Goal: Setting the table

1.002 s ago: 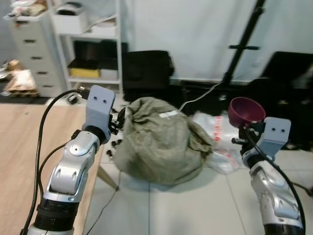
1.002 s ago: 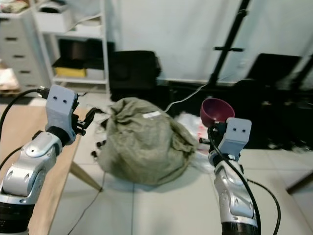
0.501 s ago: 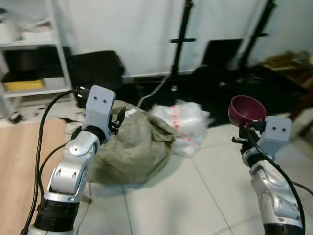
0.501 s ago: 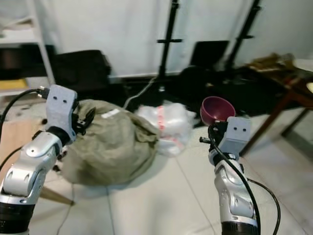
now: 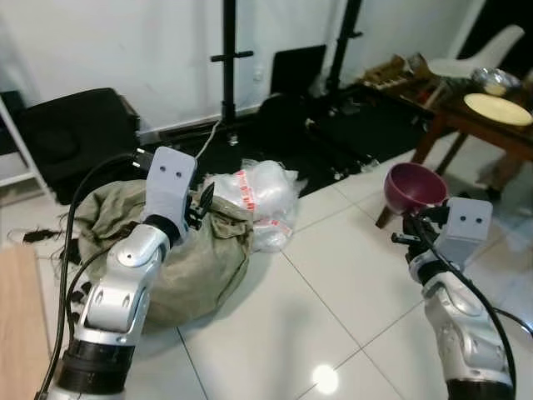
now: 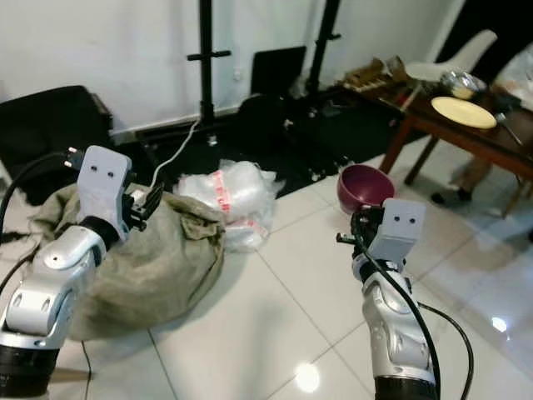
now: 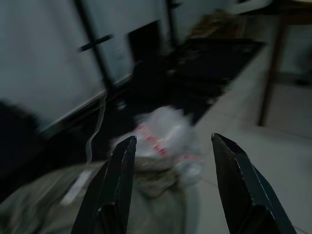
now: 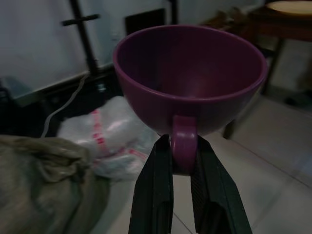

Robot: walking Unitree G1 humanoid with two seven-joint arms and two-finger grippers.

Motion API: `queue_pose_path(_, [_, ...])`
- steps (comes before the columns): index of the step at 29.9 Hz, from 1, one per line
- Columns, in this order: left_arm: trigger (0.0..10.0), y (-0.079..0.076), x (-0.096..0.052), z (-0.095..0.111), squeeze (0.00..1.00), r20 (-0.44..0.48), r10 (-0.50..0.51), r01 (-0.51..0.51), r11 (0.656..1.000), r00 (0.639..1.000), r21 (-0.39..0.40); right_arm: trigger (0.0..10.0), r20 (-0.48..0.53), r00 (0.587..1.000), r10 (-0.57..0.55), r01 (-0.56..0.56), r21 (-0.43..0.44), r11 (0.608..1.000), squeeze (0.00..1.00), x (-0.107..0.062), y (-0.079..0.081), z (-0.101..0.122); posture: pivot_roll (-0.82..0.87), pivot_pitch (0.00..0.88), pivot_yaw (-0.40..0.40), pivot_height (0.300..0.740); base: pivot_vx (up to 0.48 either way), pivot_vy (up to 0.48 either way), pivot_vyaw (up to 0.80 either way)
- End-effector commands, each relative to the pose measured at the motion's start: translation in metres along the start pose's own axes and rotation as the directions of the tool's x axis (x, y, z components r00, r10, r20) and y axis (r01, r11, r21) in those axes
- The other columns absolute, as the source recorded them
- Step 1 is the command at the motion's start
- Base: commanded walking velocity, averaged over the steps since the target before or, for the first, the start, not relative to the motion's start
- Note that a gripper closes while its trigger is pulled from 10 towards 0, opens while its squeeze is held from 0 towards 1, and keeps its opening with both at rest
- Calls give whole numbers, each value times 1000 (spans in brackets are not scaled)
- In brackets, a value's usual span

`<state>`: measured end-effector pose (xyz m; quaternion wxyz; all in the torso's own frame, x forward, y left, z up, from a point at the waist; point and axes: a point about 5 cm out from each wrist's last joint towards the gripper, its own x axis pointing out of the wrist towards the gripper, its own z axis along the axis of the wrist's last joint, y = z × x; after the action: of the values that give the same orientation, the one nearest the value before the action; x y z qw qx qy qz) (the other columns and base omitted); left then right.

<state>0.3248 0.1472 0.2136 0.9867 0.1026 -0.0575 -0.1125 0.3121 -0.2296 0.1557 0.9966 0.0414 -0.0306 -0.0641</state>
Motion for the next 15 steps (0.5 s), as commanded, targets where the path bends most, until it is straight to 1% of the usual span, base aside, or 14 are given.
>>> queue_pose_path(1, [10000, -5, 0, 0, 0, 12, -30, 30, 999, 999, 12, 10000, 9, 1000, -19, 19, -5, 1000, 0, -1, -5, 2, -36, 0, 39, 740, 480, 0, -800])
queue_pose_path(5, [10000, -9, 0, 3, 0, 28, -56, 55, 998, 998, 13, 10000, 10, 1000, -19, 20, -4, 1000, 0, 0, -5, 2, -36, 0, 40, 740, 480, 0, -800])
queue_pose_path(9, [10000, -16, -1, 8, 0, 65, -108, 108, 994, 992, 13, 10000, 9, 1000, -24, 24, -2, 1000, 0, -1, -6, 2, -38, 0, 42, 740, 480, 0, -800])
queue_pose_path(15, [10000, -23, -2, 12, 0, 101, -158, 156, 987, 982, 21, 10000, 8, 1000, -28, 28, 0, 1000, 0, -1, -6, 1, -38, 0, 42, 740, 480, 0, -800])
